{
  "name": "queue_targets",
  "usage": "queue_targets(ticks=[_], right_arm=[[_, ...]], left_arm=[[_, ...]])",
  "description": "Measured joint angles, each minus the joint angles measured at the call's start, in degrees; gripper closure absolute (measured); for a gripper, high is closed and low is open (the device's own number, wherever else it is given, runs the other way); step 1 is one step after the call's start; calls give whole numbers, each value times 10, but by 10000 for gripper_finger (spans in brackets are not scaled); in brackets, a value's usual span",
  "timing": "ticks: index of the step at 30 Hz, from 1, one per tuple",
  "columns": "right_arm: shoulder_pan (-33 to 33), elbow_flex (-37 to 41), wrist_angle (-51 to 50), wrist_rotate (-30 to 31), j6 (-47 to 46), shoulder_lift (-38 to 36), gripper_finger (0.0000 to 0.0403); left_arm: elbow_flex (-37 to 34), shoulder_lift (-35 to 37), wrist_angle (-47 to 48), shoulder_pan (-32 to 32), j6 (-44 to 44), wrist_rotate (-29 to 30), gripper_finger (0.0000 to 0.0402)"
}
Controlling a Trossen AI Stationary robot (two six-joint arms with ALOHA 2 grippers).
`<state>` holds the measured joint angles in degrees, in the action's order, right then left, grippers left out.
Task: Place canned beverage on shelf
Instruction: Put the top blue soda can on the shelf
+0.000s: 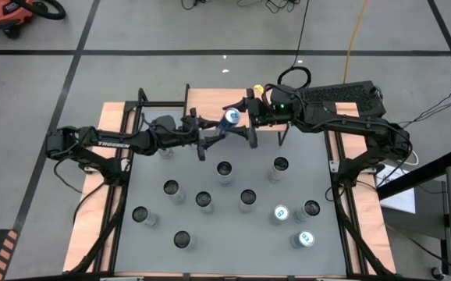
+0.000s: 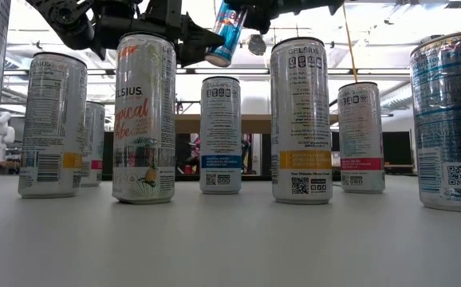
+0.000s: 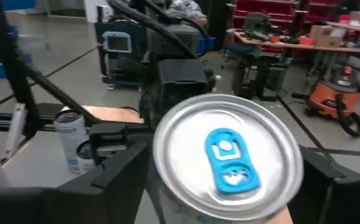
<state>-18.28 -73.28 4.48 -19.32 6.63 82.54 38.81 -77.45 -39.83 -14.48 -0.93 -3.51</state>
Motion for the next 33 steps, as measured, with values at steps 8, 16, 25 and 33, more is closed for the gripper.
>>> queue_targets(ticks=[8,16,25,33], right_arm=[[0,0,0,-1,-6,0,187],[0,0,-5,-2,-12,0,220],[-4,2,-23,-2,-3,-4,219],[-15,1,-68,-2,69,-15,218]], left_arm=[[0,0,0,0,0,0,189],[0,0,3,0,-10,0,185],[1,1,29,0,-9,0,98],[1,14,30,-4,-9,26,73]])
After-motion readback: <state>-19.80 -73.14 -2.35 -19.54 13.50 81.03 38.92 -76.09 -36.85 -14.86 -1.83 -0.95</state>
